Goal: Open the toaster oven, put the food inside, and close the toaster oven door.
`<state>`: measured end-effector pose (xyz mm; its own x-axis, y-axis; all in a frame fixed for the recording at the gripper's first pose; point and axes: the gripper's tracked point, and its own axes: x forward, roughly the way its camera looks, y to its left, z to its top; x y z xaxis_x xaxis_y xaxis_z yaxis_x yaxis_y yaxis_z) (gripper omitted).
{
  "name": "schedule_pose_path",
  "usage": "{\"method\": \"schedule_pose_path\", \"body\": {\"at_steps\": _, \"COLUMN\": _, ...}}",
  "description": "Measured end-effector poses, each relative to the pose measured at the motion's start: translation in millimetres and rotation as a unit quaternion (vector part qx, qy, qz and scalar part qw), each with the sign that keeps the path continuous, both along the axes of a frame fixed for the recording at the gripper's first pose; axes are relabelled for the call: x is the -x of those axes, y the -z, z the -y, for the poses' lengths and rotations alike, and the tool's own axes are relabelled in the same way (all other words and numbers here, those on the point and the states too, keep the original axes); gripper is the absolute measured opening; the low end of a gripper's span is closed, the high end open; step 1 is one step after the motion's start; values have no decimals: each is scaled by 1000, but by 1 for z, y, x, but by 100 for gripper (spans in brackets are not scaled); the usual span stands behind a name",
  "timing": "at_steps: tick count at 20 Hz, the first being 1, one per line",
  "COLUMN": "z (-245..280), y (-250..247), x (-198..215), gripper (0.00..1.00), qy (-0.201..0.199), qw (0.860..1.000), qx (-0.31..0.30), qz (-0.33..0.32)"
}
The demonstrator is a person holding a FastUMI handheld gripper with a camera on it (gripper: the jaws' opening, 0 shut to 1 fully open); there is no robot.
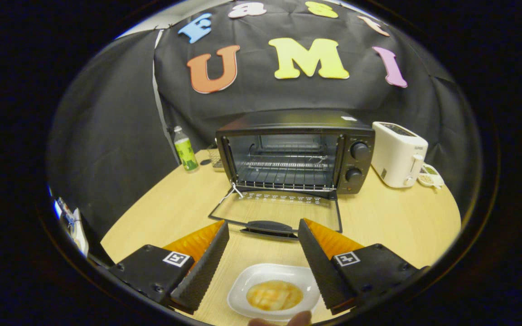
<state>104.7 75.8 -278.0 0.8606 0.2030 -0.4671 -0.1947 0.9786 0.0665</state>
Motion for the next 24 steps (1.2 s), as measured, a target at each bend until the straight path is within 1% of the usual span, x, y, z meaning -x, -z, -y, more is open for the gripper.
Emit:
{"method": "schedule_pose_path", "body": {"at_steps": 2, "z": 5, "y": -6, "x": 19, "gripper": 100, "qy": 7, "qw": 1000, "qx": -6, "qz": 29}}
{"method": "schedule_pose_path", "body": {"at_steps": 5, "z": 3, "y": -2, "x": 48, "gripper": 100, "qy": 2, "qw": 998, "qx": -1, "qz": 55}}
{"method": "schedule_pose_path", "body": {"at_steps": 7, "z": 1, "y": 5, "x": 60, "gripper": 100, "qy": 0, "qw": 997, "qx": 9, "qz": 74}}
{"method": "schedule_pose_path", "body": {"at_steps": 9, "z": -2, "y": 22, "x": 72, "gripper": 100, "qy": 0, "qw": 997, "qx": 12, "qz": 77}}
{"method": "schedule_pose_path", "body": {"at_steps": 13, "z": 9, "y": 63, "x": 78, "gripper": 100, "qy": 16, "qw": 997, "qx": 31, "qz": 64}}
{"method": "schedule_pose_path", "body": {"at_steps": 16, "z": 15, "y": 90, "x": 80, "gripper": 100, "qy": 24, "qw": 999, "qx": 31, "qz": 28}}
{"method": "schedule_pose_path", "body": {"at_steps": 18, "z": 21, "y": 90, "x": 78, "gripper": 100, "qy": 34, "qw": 998, "qx": 36, "qz": 28}}
{"method": "schedule_pose_path", "body": {"at_steps": 21, "z": 26, "y": 91, "x": 78, "gripper": 100, "qy": 38, "qw": 998, "qx": 49, "qz": 27}}
{"method": "schedule_pose_path", "body": {"at_steps": 24, "z": 29, "y": 104, "x": 79, "gripper": 100, "qy": 41, "qw": 998, "qx": 49, "qz": 8}}
